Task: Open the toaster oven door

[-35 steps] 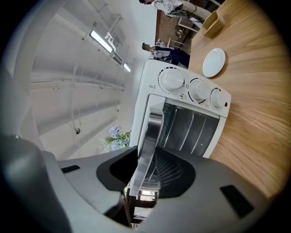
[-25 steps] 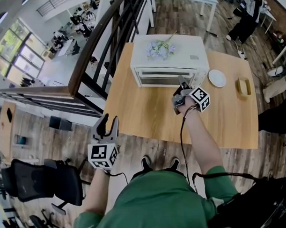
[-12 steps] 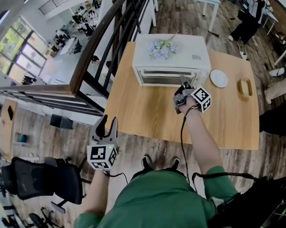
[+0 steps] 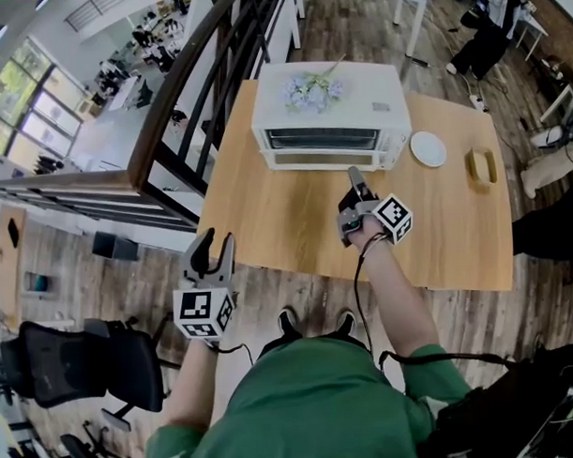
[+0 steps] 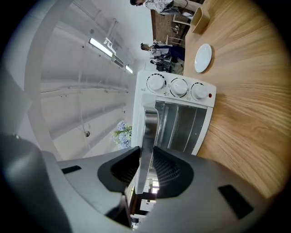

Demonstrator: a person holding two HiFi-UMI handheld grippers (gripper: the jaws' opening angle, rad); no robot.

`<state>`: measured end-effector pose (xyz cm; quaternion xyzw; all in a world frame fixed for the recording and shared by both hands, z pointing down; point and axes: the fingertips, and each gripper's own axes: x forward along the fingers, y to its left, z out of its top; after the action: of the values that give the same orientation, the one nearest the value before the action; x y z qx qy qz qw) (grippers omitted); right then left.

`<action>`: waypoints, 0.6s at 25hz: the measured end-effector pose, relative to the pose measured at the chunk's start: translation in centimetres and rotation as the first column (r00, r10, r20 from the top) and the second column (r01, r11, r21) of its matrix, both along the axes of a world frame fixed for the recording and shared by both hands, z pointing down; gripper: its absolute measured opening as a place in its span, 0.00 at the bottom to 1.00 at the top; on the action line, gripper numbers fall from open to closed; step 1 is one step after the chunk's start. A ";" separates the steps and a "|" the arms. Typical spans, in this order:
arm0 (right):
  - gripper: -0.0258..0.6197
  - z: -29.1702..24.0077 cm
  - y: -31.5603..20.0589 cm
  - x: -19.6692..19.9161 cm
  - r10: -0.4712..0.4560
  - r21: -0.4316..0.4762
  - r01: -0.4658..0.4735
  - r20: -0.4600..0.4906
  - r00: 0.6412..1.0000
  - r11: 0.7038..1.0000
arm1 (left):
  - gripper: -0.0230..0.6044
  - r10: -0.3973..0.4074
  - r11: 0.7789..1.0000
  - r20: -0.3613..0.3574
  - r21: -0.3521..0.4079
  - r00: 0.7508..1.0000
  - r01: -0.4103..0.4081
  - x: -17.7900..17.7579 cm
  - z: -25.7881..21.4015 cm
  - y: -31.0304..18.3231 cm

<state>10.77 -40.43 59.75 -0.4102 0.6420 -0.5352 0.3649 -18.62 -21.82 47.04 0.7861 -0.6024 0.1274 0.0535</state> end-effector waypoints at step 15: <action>0.18 4.7 6.0 0.3 -0.007 0.098 0.012 -0.047 0.999 0.995 | 0.28 0.043 0.999 0.008 -0.022 0.999 -0.043 1.5 0.7 0.2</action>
<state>11.07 -34.39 64.48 -0.4009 0.6778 -0.4950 0.3671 -17.10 -21.63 47.77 0.7976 -0.5844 0.1385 0.0566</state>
